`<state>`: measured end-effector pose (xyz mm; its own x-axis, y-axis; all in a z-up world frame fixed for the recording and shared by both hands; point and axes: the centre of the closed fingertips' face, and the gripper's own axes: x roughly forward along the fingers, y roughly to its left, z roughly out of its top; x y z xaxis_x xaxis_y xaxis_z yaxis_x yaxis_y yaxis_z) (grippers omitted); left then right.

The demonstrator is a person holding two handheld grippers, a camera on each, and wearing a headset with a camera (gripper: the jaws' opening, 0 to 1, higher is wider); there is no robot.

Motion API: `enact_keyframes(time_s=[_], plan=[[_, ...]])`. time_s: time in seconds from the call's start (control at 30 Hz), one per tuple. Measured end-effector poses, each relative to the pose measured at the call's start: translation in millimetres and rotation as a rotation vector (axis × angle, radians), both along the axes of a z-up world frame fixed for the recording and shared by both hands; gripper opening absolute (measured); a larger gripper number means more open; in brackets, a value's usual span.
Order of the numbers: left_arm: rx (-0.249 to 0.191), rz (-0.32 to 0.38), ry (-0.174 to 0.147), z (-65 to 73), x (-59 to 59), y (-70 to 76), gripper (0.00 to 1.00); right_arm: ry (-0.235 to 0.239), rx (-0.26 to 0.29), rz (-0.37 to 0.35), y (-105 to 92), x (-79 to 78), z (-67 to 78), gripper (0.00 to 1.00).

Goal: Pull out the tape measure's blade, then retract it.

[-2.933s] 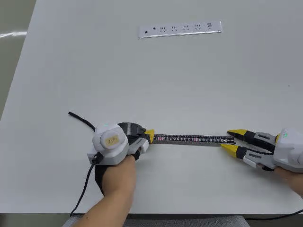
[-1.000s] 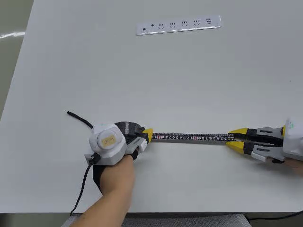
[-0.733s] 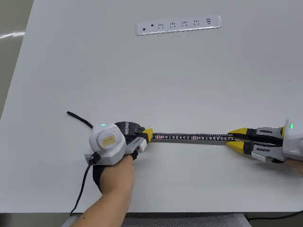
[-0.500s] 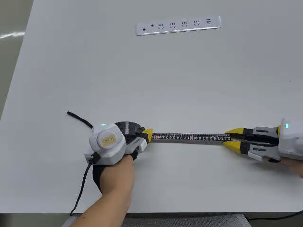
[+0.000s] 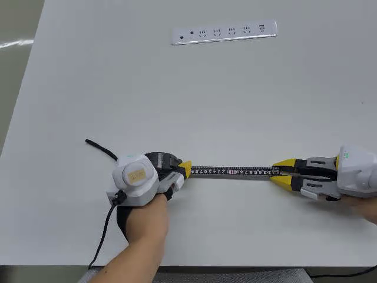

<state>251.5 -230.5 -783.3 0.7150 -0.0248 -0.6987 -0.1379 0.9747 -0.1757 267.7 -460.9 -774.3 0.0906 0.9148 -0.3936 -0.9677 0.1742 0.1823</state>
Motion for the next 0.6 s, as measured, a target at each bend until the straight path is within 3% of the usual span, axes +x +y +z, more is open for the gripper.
enact_keyframes(time_s=[0.6], plan=[[-0.003, 0.004, -0.003, 0.0, 0.0, 0.5, 0.73, -0.009, 0.003, 0.031, 24.1, -2.6, -0.3, 0.13]])
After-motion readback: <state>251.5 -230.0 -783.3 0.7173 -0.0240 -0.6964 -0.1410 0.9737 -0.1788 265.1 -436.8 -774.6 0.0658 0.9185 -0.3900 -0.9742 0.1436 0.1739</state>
